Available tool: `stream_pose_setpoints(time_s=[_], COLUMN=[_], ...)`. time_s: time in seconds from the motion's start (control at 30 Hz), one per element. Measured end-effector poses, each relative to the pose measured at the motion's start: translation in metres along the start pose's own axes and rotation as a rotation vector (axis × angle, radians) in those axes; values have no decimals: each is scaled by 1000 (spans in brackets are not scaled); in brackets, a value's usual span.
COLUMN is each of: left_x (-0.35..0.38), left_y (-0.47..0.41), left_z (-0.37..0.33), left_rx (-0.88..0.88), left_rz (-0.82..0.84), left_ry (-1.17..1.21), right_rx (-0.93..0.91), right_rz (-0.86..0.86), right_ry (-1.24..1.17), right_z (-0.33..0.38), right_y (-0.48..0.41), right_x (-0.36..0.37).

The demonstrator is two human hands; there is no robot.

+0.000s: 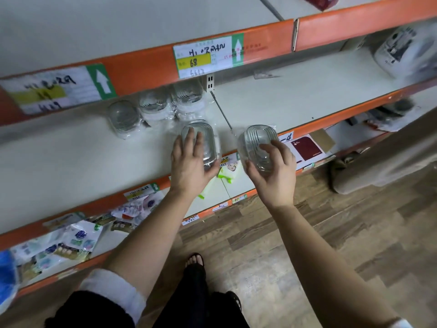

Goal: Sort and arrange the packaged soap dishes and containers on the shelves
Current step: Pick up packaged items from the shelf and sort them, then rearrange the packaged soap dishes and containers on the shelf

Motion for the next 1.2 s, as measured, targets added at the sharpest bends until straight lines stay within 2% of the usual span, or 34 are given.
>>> stream_pose_setpoints(time_s=[0.37,0.63,0.73,0.93,1.1,1.2], left_x=[-144,-225,-254,-292,-314,-327], left_y=[72,65,52,27,6,-9], left_z=[-56,-58,-44,2,49,77], left_rx=[81,86,36,-71,-70,-74], left_rz=[-207,-359,-404,-361,-337,-339], left_ry=[66,34,69,8,-20,-115], right_rx=[-77,-182,-226,-346,-449,-478], right_rz=[-20,-78,-40,81,131,144], right_ry=[-143,-297,-333,-300,-267,-255], right_z=[72,129,153,202,241,264], right_y=[1,-17,-31,-61,-78,-87], right_x=[-100,-134,-132,-108,-74,-50])
Point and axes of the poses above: each hand's wrist, its own y-axis away from the middle knuckle, its own x-axis out of the palm, z = x × y, the point moved 4 cm from there along -y, towards the middle knuckle, and after that the axes turned 13 degrees about -z, right-handed, at the moved point
